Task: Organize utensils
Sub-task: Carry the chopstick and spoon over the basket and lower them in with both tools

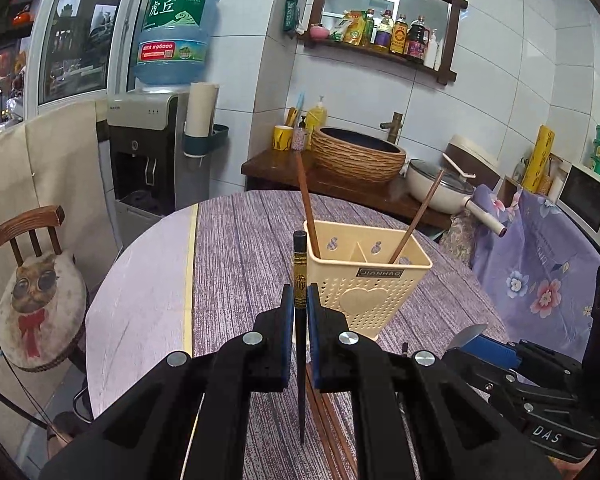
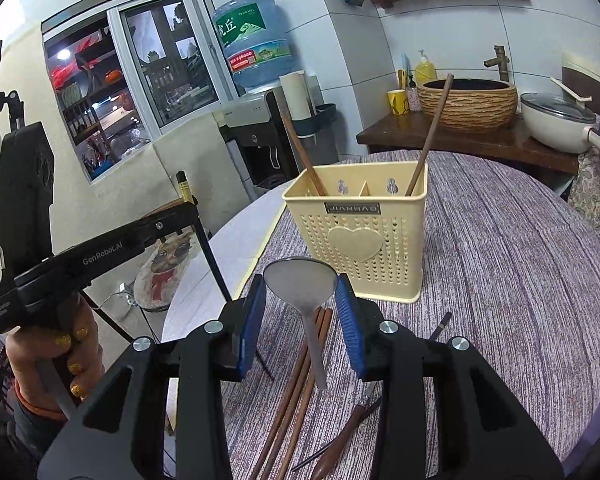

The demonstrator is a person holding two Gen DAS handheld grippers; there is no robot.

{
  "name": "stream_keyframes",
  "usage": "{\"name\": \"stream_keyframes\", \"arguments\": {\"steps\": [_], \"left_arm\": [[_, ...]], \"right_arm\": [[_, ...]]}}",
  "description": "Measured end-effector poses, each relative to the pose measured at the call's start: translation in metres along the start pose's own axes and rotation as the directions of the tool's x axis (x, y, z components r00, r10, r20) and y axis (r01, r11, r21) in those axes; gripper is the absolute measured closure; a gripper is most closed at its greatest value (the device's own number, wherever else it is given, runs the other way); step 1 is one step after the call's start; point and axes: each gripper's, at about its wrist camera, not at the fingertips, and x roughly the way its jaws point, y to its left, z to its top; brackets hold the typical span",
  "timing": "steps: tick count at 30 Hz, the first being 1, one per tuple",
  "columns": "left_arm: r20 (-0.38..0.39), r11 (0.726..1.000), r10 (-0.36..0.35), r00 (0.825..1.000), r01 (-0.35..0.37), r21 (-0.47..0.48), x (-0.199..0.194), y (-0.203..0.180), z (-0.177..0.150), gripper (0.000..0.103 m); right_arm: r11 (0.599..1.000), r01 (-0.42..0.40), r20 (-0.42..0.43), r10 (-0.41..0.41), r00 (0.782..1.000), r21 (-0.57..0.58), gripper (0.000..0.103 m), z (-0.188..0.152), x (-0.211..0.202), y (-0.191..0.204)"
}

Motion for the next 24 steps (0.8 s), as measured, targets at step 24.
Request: {"name": "stream_keyframes", "arguments": {"steps": [24], "left_arm": [[0.189,0.998,0.018,0.982,-0.007,-0.058,0.009,-0.028,0.129,0.095]], "right_arm": [[0.987,0.161,0.220,-0.161,0.962,0.020,0.066,0.147,-0.005,-0.018]]}}
